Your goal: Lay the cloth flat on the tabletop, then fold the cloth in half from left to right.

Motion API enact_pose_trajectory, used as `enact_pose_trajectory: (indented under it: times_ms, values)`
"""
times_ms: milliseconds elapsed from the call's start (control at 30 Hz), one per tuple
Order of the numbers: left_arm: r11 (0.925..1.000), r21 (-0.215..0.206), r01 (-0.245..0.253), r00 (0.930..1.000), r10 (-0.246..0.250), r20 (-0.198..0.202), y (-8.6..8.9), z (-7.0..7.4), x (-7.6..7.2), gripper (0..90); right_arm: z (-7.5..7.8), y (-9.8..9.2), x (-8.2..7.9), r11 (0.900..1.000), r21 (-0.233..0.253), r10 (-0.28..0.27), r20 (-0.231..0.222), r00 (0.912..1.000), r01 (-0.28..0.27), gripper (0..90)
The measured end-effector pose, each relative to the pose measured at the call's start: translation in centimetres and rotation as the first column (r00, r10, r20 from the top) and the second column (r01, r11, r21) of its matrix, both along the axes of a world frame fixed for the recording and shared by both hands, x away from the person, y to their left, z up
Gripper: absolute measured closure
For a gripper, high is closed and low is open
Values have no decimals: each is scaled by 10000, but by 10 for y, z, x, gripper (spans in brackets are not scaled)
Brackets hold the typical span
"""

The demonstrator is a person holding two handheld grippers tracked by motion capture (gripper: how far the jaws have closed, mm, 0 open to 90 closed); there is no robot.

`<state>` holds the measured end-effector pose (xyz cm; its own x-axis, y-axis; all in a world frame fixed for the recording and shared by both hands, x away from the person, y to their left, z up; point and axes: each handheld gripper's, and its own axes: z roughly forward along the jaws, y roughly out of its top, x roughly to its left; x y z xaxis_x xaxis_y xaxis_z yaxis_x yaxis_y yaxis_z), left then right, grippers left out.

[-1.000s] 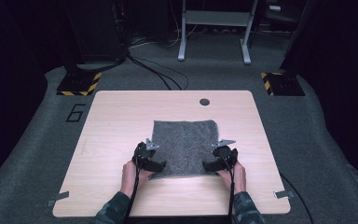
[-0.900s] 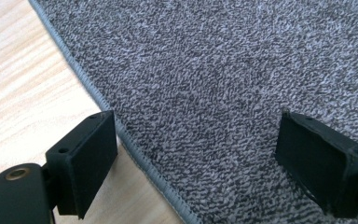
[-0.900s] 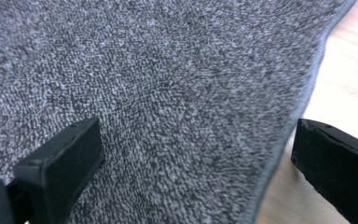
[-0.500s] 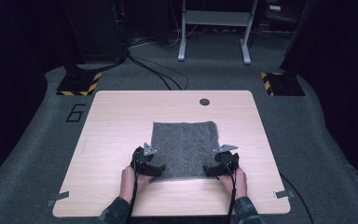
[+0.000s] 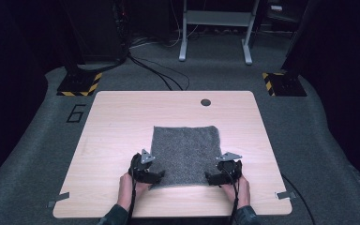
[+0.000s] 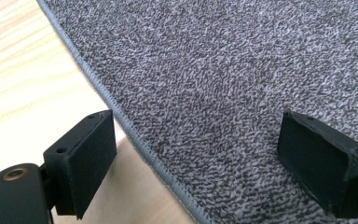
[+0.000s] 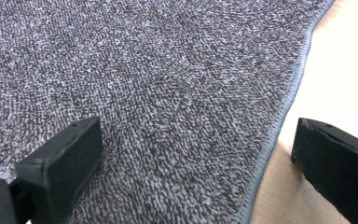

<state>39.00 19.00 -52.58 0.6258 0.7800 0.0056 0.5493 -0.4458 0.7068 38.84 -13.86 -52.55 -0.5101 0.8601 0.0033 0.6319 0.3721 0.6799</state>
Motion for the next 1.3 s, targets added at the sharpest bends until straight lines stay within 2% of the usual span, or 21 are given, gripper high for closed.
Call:
enact_pose_trajectory:
  times_ms: [33, 200, 333, 367, 400, 467, 533, 667, 733, 833, 867, 1033, 1100, 1167, 1233, 1300]
  values:
    - [9999, 124, 78, 10000, -79, 47, 1, 0, -2, 117, 0, 0, -1, 10000, 4, 24, 27, 10000, -24, 19]
    - [10000, -31, 83, 10000, -83, 41, 1, -1, -10, 117, 0, 2, -10, 10000, 22, -92, -16, 10000, 92, 21]
    - [9997, 84, 232, 9997, -231, -95, 3, 1, -10, 115, 0, 3, -16, 10000, 18, -81, -15, 10000, 81, 22]
    - [9996, 22, 283, 9996, -283, -77, 3, 1, -9, 111, 0, 2, -15, 10000, -34, 28, 82, 10000, -27, 20]
    - [9994, 23, 334, 9992, -333, -207, 3, 2, -9, 100, 0, 3, -16, 10000, 18, -3, -72, 10000, 3, 12]
    - [9990, -335, 296, 9991, -306, -299, 5, 4, -7, 90, 0, 2, -16, 9999, 102, -33, -100, 9999, 34, 0]
    - [9990, -362, 250, 9995, -257, -174, 8, 8, -6, 89, 3, -2, -18, 9991, 417, 117, 22, 9999, -117, 0]
    - [9983, -576, 33, 9999, -42, -146, 15, 17, 3, 86, 10, 0, -24, 9982, 580, 141, 272, 9995, -156, 6]
    - [9991, -431, -27, 9996, 14, -298, 18, 20, 9, 68, 16, 5, -28, 9980, 550, 292, 319, 9991, -309, 10]
    - [9982, -573, -188, 9991, 165, -393, 21, 22, 18, 49, 22, 16, -32, 9961, 691, 530, 375, 9979, -555, 12]
    - [9987, -465, -184, 9990, 165, -403, 22, 23, 21, 45, 23, 20, -33, 9952, 706, 653, 443, 9969, -683, 12]
    - [9976, -541, -426, 9979, 398, -506, 26, 25, 34, 32, 28, 40, -37, 9922, 812, 896, 600, 9942, -944, 16]
    - [9949, -663, -764, 9962, 733, -478, 26, 26, 39, 31, 29, 49, -38, 9900, 1015, 925, 576, 9940, -980, 21]
    - [9917, -728, -1062, 9934, 1027, -507, 27, 27, 45, 37, 30, 57, -40, 9896, 1006, 966, 609, 9935, -1024, 24]
    - [9885, -917, -1203, 9919, 1160, -515, 26, 28, 51, 40, 29, 69, -43, 9877, 1090, 1063, 561, 9928, -1119, 27]
    - [9878, -909, -1268, 9913, 1231, -457, 25, 29, 56, 50, 27, 81, -46, 9830, 1199, 1333, 558, 9895, -1391, 30]
